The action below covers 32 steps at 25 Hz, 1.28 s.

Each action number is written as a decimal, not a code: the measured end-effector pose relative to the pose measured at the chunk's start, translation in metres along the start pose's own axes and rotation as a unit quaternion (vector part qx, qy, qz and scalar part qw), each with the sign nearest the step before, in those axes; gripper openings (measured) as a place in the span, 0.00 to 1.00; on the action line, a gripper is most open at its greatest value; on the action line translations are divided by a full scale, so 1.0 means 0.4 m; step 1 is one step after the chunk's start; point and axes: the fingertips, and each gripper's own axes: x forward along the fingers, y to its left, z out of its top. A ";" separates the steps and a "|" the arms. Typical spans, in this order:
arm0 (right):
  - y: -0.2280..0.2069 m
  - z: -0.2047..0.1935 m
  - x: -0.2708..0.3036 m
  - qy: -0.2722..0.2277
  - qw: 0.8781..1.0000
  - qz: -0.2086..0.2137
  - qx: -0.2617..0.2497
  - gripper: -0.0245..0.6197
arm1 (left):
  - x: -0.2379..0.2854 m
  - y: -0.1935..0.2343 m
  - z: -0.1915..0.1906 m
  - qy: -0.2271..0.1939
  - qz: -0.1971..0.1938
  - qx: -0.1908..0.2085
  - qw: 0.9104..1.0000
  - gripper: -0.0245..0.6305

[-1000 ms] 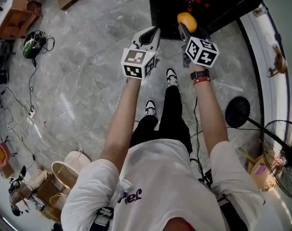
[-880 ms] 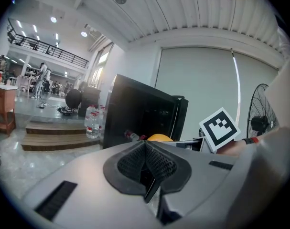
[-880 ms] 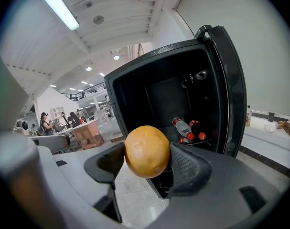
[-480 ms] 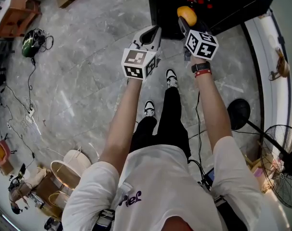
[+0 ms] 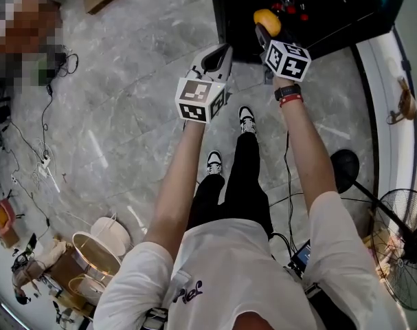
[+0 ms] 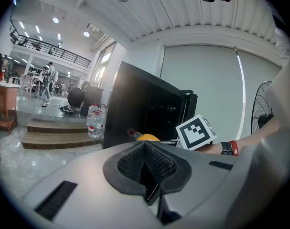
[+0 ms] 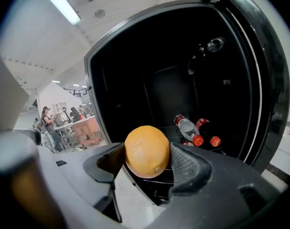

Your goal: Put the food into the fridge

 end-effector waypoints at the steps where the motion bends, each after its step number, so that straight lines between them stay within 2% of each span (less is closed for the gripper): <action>1: -0.004 -0.001 0.011 0.001 1.000 0.001 -0.001 0.52 | 0.005 0.002 -0.001 -0.001 0.001 -0.001 1.000 0.07; 10: -0.025 -0.019 0.128 0.006 1.000 0.009 -0.011 0.52 | 0.044 0.036 -0.038 -0.006 0.008 -0.013 1.000 0.07; 24: -0.048 -0.016 0.317 0.013 0.999 0.022 -0.028 0.52 | 0.096 0.103 -0.043 0.009 0.007 0.017 1.000 0.07; 32: -0.083 -0.012 0.401 0.019 0.999 0.015 -0.033 0.52 | 0.112 0.121 -0.053 0.007 0.011 0.010 1.000 0.07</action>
